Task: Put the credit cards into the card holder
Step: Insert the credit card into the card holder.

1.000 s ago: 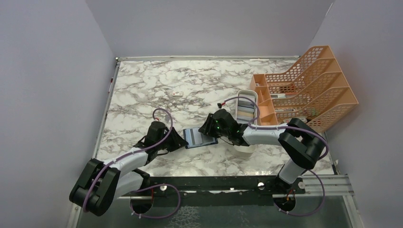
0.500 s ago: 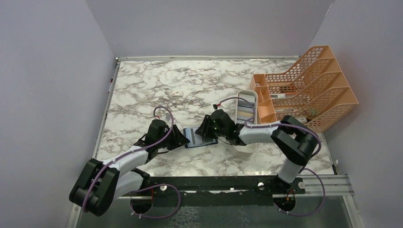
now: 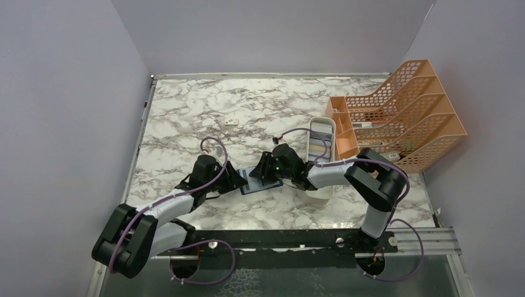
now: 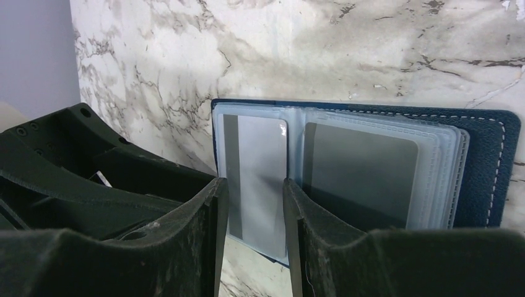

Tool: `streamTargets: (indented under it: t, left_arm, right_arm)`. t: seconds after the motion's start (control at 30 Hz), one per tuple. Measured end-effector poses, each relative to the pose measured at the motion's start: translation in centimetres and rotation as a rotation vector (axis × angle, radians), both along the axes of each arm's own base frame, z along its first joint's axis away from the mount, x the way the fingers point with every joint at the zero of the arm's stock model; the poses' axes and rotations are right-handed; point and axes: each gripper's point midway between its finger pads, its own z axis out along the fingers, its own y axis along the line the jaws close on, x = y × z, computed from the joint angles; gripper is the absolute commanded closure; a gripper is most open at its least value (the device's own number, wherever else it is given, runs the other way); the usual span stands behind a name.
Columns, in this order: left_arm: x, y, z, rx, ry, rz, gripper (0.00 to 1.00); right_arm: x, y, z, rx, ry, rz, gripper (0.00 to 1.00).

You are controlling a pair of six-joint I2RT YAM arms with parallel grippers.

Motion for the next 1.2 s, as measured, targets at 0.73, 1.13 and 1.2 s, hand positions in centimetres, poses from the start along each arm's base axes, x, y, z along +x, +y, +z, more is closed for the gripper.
streamTargets:
  t: [0.73,1.13,1.2]
  left_arm:
    - [-0.3,0.3,0.2,0.01,-0.007,-0.002,0.46]
    - [-0.7,0.9,0.7,0.035,-0.003,0.015,0.46]
    - [-0.7,0.9,0.7,0.033,0.0,0.017,0.46]
  right_arm:
    - [-0.7,-1.0,4.5,-0.035,-0.205,0.148,0.54]
    - [1.2,-3.8,9.9,-0.4,-0.629,0.48,0.55]
    - [1.2,-4.6,9.6,-0.476,-0.676,0.559,0.53]
